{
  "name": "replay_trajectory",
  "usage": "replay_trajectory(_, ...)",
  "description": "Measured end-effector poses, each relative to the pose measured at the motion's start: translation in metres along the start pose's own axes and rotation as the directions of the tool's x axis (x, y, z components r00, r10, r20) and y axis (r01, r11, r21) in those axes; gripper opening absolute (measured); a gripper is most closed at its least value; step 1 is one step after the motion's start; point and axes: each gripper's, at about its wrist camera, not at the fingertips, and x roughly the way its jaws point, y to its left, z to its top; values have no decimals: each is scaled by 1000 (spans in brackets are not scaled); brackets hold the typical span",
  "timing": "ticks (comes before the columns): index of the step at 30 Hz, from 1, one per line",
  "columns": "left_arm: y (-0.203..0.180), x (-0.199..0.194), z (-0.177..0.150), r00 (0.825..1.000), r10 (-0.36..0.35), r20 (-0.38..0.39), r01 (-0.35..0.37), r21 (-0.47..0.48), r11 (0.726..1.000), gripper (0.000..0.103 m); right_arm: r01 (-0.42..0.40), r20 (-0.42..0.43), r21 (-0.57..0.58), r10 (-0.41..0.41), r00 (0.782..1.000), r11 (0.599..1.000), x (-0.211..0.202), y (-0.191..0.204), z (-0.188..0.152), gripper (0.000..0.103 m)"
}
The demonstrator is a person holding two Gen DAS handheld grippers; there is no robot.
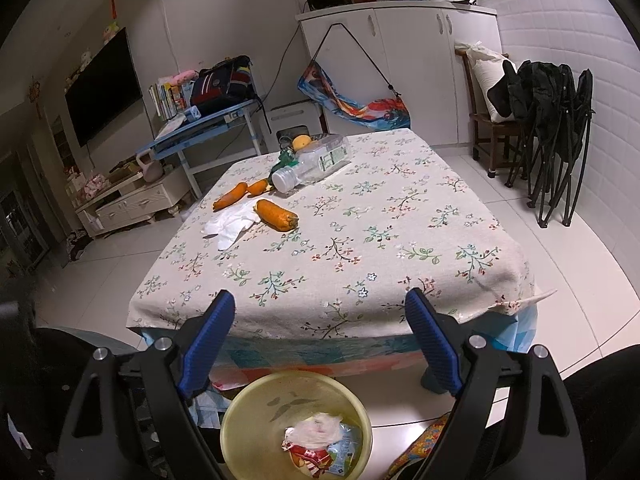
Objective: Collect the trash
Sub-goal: 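Raise both tools back over the table toward the remaining trash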
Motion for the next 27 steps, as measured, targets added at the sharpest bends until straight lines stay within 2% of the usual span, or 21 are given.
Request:
replay_trajectory(8, 10, -11, 5, 997, 53, 59, -51, -42, 998, 54, 3, 1, -4, -3, 1000, 1000, -1, 1, 0, 85)
replay_trajectory(16, 26, -19, 8, 988, 115, 101, -102, -120, 987, 69, 6, 1, -22, -5, 1000, 1000, 0, 4, -1, 86)
replay_trajectory(27, 41, -24, 12, 978, 165, 129, -138, -196, 971, 77, 7, 1, -54, -7, 1000, 999, 0, 10, -2, 87)
